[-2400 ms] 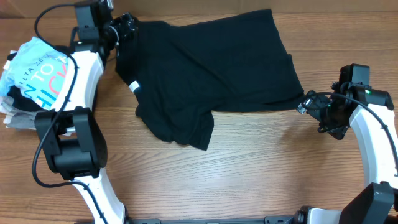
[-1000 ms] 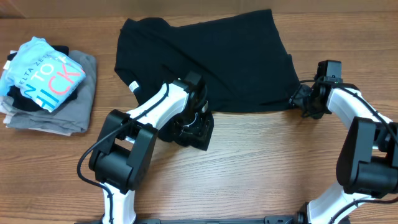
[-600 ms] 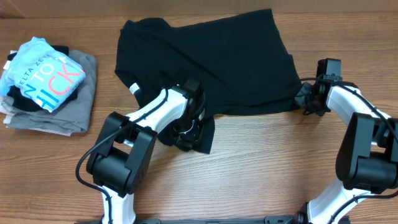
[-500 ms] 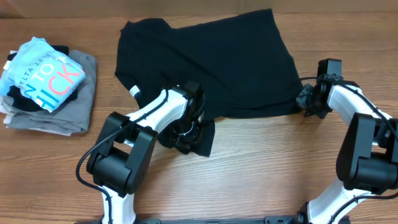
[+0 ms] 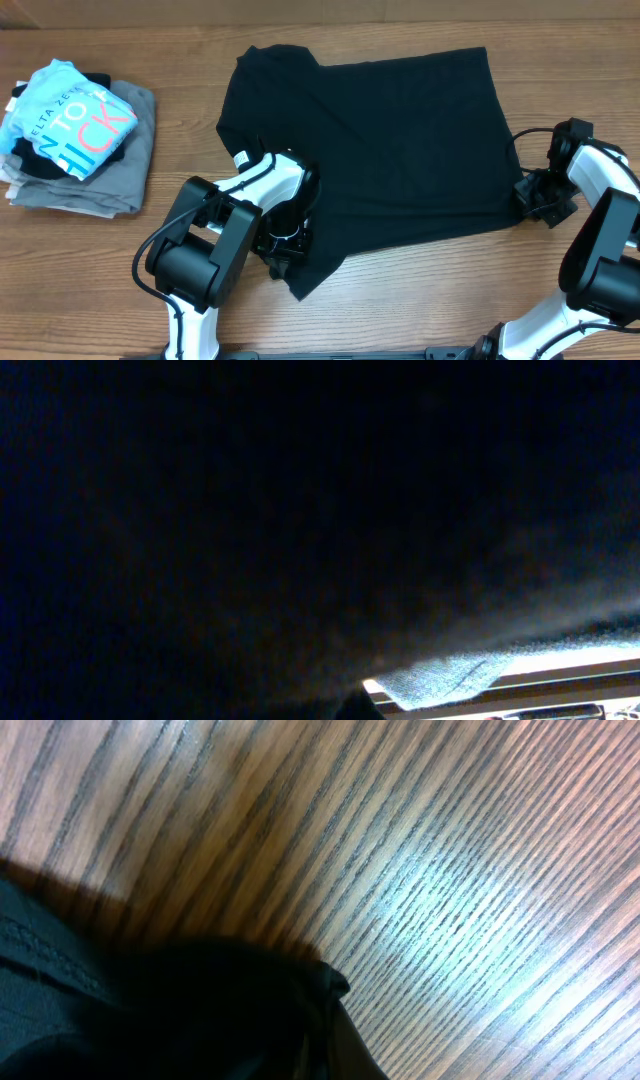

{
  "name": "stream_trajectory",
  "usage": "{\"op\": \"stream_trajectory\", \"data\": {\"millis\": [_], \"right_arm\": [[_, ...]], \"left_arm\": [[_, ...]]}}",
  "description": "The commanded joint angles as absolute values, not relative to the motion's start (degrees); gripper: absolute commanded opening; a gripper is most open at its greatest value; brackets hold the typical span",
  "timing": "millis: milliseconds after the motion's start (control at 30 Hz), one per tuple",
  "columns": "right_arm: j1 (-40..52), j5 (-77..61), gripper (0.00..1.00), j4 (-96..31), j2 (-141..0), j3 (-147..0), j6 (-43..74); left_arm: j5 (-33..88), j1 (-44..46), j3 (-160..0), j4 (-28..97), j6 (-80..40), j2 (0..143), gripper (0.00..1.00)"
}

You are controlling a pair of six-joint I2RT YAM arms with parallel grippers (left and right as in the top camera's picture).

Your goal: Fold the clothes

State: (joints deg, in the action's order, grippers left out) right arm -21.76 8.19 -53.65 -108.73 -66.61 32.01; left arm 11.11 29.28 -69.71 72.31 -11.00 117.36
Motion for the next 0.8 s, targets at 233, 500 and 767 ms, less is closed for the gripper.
{"op": "stream_trajectory", "data": {"millis": [233, 500, 767], "right_arm": [[-22.9, 12.8, 0.04, -53.2, -111.0, -63.9, 32.8], [-22.9, 12.8, 0.04, -53.1, -111.0, -63.9, 32.8], [-22.9, 12.8, 0.04, -53.1, -111.0, -63.9, 32.8]], "left_arm": [[6.8, 27.0, -68.5, 64.1, -14.5, 94.1, 0.59], [4.1, 18.4, -68.4, 50.2, -15.5, 95.3, 0.49], [5.7, 16.0, -68.5, 40.7, -15.1, 110.8, 0.22]]}}
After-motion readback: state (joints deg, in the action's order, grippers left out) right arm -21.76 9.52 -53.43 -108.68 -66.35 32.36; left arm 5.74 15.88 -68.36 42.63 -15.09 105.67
